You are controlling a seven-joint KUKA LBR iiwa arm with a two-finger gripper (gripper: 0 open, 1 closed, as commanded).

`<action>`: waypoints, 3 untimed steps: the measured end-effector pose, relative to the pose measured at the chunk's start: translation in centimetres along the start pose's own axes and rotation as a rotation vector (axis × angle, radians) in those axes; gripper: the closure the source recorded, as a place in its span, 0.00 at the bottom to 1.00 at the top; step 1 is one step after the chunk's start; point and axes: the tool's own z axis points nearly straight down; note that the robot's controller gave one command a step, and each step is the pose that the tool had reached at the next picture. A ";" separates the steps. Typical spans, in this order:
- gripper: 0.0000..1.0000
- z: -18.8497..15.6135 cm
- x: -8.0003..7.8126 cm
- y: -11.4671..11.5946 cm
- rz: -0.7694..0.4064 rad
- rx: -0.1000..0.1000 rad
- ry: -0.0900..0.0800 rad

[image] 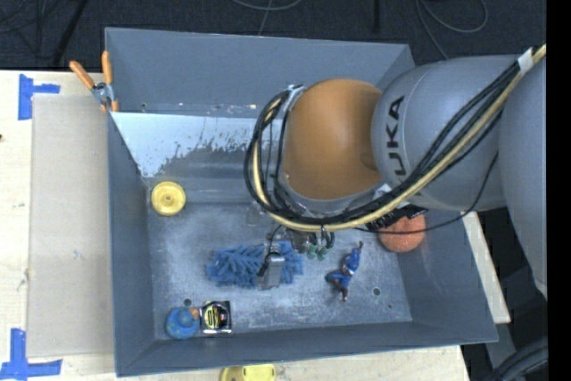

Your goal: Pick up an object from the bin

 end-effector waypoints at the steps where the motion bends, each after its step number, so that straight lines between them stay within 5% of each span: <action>1: 0.00 -0.5 -0.1 -0.1 0.003 -0.001 -0.007; 2: 1.00 9.3 -2.2 -0.9 0.026 -0.002 -0.007; 3: 1.00 9.3 -2.2 -0.9 0.028 -0.002 -0.007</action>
Offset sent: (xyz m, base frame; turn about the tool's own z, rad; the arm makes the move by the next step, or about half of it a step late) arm 0.0216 -0.0094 -0.0931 0.0237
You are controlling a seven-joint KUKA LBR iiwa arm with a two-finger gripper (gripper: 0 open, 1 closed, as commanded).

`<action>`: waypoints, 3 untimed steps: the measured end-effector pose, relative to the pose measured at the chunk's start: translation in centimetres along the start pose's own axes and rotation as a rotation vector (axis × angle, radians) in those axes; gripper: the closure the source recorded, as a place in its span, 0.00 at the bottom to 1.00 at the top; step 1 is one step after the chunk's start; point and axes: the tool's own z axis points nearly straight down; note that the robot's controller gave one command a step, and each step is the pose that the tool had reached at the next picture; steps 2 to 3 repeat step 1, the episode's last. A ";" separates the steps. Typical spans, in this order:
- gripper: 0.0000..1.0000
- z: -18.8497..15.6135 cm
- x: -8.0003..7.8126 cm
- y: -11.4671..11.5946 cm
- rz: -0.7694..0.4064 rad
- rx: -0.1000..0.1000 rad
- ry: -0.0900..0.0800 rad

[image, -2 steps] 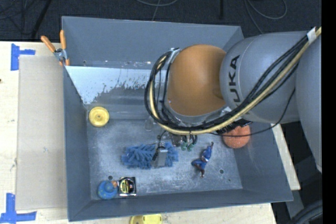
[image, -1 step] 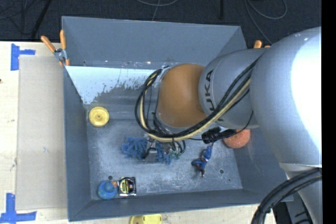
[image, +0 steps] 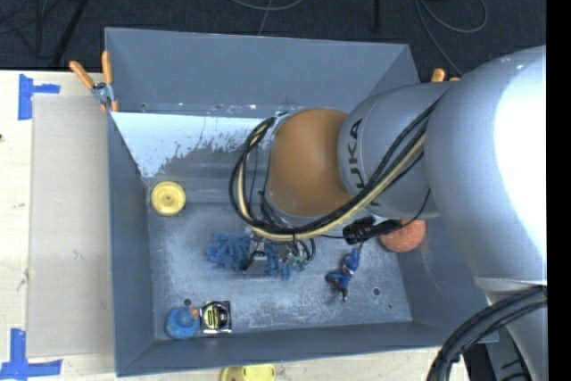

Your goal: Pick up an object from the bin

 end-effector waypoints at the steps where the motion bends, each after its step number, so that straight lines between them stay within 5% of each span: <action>1: 1.00 -15.7 0.5 0.1 0.017 0.000 -0.005; 3: 1.00 -15.7 0.5 0.1 0.017 0.000 -0.005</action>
Offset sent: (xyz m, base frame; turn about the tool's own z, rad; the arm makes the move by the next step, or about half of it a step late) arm 0.0000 0.0000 0.0000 0.0000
